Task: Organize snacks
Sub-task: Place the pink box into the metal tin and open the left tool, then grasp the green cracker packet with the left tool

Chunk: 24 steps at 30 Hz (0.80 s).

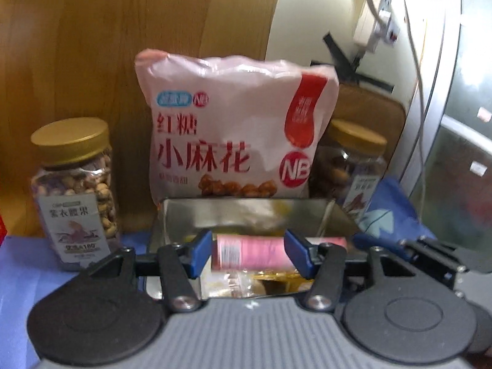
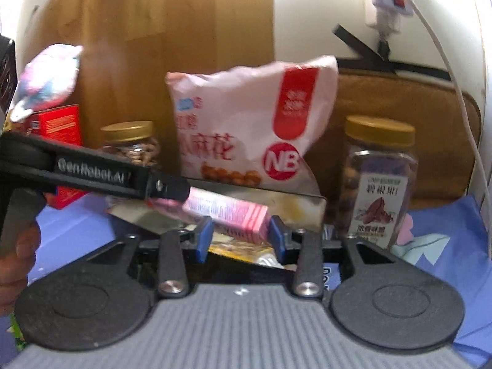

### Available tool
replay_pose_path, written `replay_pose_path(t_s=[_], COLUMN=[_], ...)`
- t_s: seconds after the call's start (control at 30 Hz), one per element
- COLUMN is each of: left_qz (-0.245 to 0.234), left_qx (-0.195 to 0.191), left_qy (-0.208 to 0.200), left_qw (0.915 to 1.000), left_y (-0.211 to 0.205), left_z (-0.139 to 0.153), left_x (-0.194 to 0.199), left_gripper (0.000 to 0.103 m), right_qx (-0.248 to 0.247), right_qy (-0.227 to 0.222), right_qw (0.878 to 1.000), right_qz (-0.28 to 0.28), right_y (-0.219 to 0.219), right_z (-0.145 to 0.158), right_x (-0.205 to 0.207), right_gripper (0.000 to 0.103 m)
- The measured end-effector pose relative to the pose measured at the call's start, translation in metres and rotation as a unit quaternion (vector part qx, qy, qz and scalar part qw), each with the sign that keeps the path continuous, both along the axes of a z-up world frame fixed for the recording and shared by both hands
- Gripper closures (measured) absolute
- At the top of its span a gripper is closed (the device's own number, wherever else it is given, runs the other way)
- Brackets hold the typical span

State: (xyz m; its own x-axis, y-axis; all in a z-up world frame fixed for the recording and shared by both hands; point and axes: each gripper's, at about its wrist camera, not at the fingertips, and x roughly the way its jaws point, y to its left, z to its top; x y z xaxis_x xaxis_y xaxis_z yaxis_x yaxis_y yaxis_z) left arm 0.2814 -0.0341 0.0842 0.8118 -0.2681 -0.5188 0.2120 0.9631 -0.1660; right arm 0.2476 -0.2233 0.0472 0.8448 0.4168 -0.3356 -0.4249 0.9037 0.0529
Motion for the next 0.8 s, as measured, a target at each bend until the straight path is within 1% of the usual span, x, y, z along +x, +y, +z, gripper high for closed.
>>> replay_pose_path(t_s=[0.07, 0.13, 0.2, 0.27, 0.37, 0.5, 0.57, 0.63, 0.7, 0.77, 0.8], left_qz=[0.002, 0.005, 0.006, 0.008, 0.017, 0.058, 0.073, 0.085, 0.093, 0.082, 0.07], left_qx=[-0.001, -0.01, -0.021, -0.035, -0.05, -0.045, -0.063, -0.073, -0.081, -0.097, -0.099], left_qy=[-0.007, -0.014, -0.016, -0.008, 0.021, 0.052, 0.068, 0.075, 0.08, 0.096, 0.104], left_qw=[1.0, 0.9998, 0.9996, 0.9993, 0.9984, 0.996, 0.993, 0.9909, 0.9891, 0.9873, 0.9871], left_y=[0.004, 0.013, 0.025, 0.041, 0.063, 0.09, 0.104, 0.114, 0.121, 0.122, 0.119], left_z=[0.0, 0.003, 0.007, 0.007, -0.002, -0.02, -0.027, -0.033, -0.038, -0.044, -0.047], left_x=[-0.004, -0.015, -0.027, -0.042, -0.06, -0.082, -0.092, -0.102, -0.112, -0.117, -0.118], left_gripper=[0.041, 0.04, 0.04, 0.04, 0.04, 0.04, 0.04, 0.04, 0.043, 0.047, 0.054], right_qx=[0.019, 0.038, 0.062, 0.087, 0.099, 0.086, 0.088, 0.085, 0.059, 0.034, 0.022], right_qy=[-0.005, -0.004, 0.006, 0.028, 0.068, 0.116, 0.135, 0.143, 0.14, 0.141, 0.142], right_qw=[1.0, 0.999, 0.998, 0.996, 0.992, 0.987, 0.982, 0.978, 0.975, 0.971, 0.97], right_qz=[-0.004, -0.008, 0.002, 0.023, 0.045, 0.07, 0.093, 0.127, 0.16, 0.189, 0.196], right_y=[-0.007, -0.017, -0.026, -0.033, -0.032, -0.012, 0.0, 0.016, 0.038, 0.059, 0.069], right_z=[0.001, 0.003, 0.005, 0.002, -0.008, -0.018, -0.018, -0.016, -0.014, -0.017, -0.02], right_x=[-0.004, -0.009, -0.016, -0.025, -0.037, -0.045, -0.052, -0.065, -0.08, -0.09, -0.093], right_gripper=[0.053, 0.053, 0.053, 0.053, 0.053, 0.053, 0.053, 0.053, 0.053, 0.053, 0.052])
